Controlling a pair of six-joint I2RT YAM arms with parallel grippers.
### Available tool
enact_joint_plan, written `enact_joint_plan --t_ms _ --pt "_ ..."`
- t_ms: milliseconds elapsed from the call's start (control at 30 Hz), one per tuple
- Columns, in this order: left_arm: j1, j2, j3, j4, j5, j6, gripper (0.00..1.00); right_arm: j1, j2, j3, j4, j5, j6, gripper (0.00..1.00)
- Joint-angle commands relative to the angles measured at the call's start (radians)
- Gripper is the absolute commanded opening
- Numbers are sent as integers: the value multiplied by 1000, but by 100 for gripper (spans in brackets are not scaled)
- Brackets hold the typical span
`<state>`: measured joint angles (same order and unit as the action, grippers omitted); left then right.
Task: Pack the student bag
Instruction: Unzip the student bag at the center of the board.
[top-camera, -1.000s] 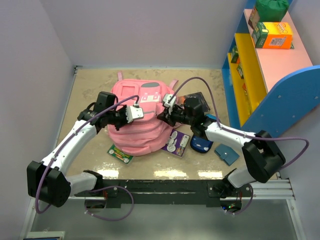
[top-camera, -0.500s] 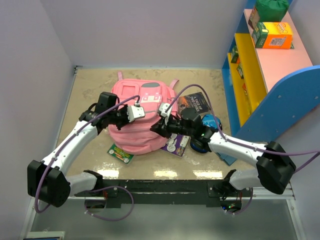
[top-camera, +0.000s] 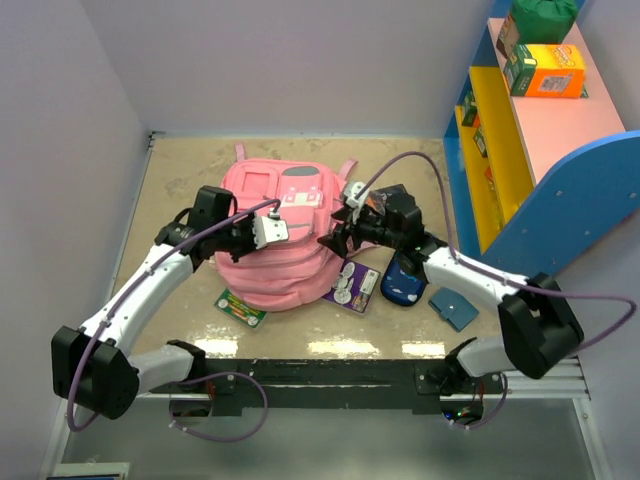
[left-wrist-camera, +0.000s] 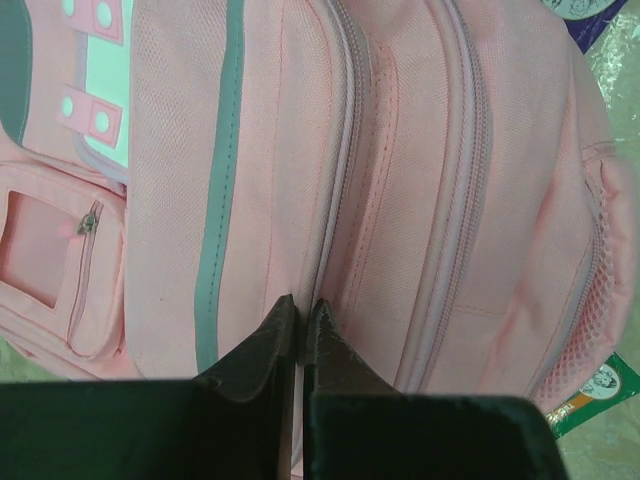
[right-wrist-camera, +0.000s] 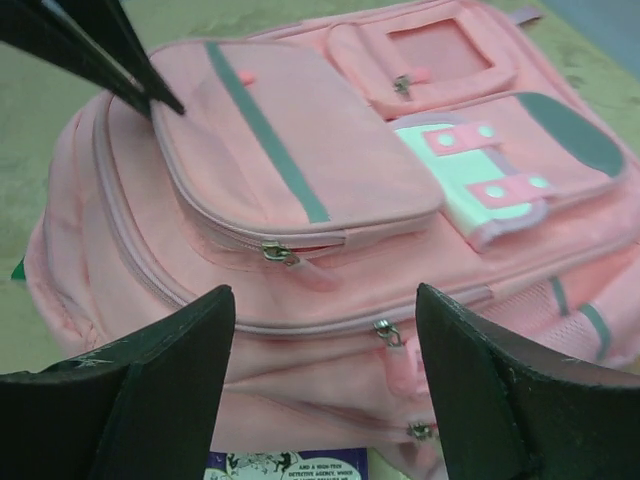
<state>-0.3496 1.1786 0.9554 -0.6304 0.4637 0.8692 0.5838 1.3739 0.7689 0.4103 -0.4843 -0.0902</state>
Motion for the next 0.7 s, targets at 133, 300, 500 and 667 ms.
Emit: enact_joint_plan --t_ms 133,300,500,667 --pt "-8 -65 17 -45 56 96 0 7 194 182 -65 -301 -160 69" --pt "-8 -62 14 -45 56 96 0 -2 223 205 -54 -327 -175 69" --pt "-8 -53 9 -26 59 82 0 -2 303 237 -61 -401 -160 61" --pt "-8 -47 14 -20 53 74 0 -1 323 245 -76 -404 -131 38"
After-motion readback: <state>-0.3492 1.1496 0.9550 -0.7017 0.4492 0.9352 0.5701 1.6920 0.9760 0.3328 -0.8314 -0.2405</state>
